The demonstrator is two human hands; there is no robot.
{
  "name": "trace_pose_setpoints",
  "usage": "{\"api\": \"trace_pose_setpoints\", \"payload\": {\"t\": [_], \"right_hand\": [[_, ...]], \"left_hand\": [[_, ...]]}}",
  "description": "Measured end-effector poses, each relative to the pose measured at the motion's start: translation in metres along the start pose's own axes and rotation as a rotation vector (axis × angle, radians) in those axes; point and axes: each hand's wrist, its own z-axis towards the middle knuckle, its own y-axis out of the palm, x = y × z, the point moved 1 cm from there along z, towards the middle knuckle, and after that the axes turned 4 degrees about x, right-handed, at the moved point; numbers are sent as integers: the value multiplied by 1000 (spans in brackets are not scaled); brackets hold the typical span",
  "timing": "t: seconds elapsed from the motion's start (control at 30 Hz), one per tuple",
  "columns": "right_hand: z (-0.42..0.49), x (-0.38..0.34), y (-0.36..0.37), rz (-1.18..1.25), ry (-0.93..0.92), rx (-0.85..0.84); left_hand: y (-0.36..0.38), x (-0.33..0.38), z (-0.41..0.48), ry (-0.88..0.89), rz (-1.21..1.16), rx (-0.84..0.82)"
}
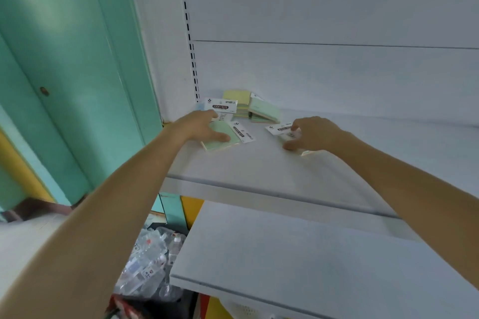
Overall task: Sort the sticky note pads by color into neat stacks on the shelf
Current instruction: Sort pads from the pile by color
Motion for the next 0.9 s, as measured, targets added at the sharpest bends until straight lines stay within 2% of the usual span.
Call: {"api": "trace_pose_setpoints", "payload": {"t": [0.1, 0.17, 0.27, 0.33, 0.4, 0.5, 0.6, 0.7, 0.9], "right_hand": [[0, 0, -8, 23, -61, 72], [-1, 4, -17, 171, -47, 216], [-8, 15, -30, 634, 114, 394], [-13, 24, -32, 945, 228, 376], [-17, 31, -29, 1054, 319, 319], [-29, 48, -20, 1093, 397, 332], [-49, 73, -14, 1063, 386, 391], [-70, 104, -13, 1030, 379, 461], [-122, 191, -17, 950, 482, 563]], "left_hand": [[-8, 7, -2, 35, -61, 0], [-13, 12, -4, 90, -119, 5], [-16, 19, -5, 141, -283, 90], [-15, 25, -4, 111, -404, 205], [-10, 31, -1, 66, -554, 288], [2, 48, 0, 46, -714, 344], [14, 75, -3, 42, -768, 377], [26, 108, -5, 70, -812, 350], [54, 198, -15, 183, -825, 276]]}}
